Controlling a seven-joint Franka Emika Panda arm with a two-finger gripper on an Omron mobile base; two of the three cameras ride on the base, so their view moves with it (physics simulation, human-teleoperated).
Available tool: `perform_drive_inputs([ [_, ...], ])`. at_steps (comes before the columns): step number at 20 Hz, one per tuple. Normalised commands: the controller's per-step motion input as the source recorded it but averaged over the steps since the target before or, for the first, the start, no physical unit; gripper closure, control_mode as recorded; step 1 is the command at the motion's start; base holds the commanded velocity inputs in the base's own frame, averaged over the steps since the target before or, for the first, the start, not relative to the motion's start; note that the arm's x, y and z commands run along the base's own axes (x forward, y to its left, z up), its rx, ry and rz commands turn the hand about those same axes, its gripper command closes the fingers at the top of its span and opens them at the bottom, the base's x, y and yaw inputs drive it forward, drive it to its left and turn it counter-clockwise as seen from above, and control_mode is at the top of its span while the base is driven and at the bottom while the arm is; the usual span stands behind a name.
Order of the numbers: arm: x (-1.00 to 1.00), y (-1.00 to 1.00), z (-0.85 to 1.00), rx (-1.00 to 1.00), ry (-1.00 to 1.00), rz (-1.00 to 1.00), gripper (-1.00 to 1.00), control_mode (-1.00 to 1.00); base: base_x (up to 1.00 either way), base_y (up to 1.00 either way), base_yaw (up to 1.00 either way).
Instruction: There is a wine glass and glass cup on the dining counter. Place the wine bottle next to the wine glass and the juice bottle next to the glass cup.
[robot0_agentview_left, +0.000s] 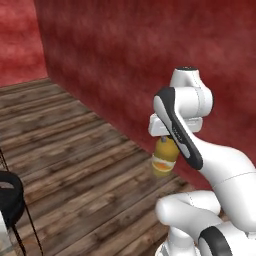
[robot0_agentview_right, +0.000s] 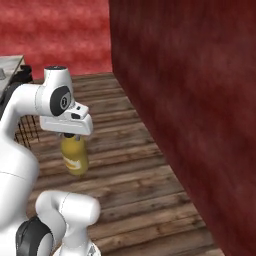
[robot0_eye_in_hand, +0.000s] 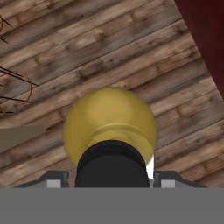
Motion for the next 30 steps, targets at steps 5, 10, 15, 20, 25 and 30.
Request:
perform_drive_inputs([
  [5,0.0,0.0,0.0,0.0,0.0,0.0,1.0,1.0,0.73,-0.23,0.14],
  [10,0.0,0.0,0.0,0.0,0.0,0.0,1.0,1.0,0.73,-0.23,0.14],
  [15,0.0,0.0,0.0,0.0,0.0,0.0,1.0,1.0,0.73,-0.23,0.15],
  [20,0.0,0.0,0.0,0.0,0.0,0.0,1.0,1.0,0.73,-0.23,0.15],
  [25,0.0,0.0,0.0,0.0,0.0,0.0,1.0,1.0,0.73,-0.2,0.21],
  [30,0.0,0.0,0.0,0.0,0.0,0.0,1.0,1.0,0.7,-0.18,0.29],
])
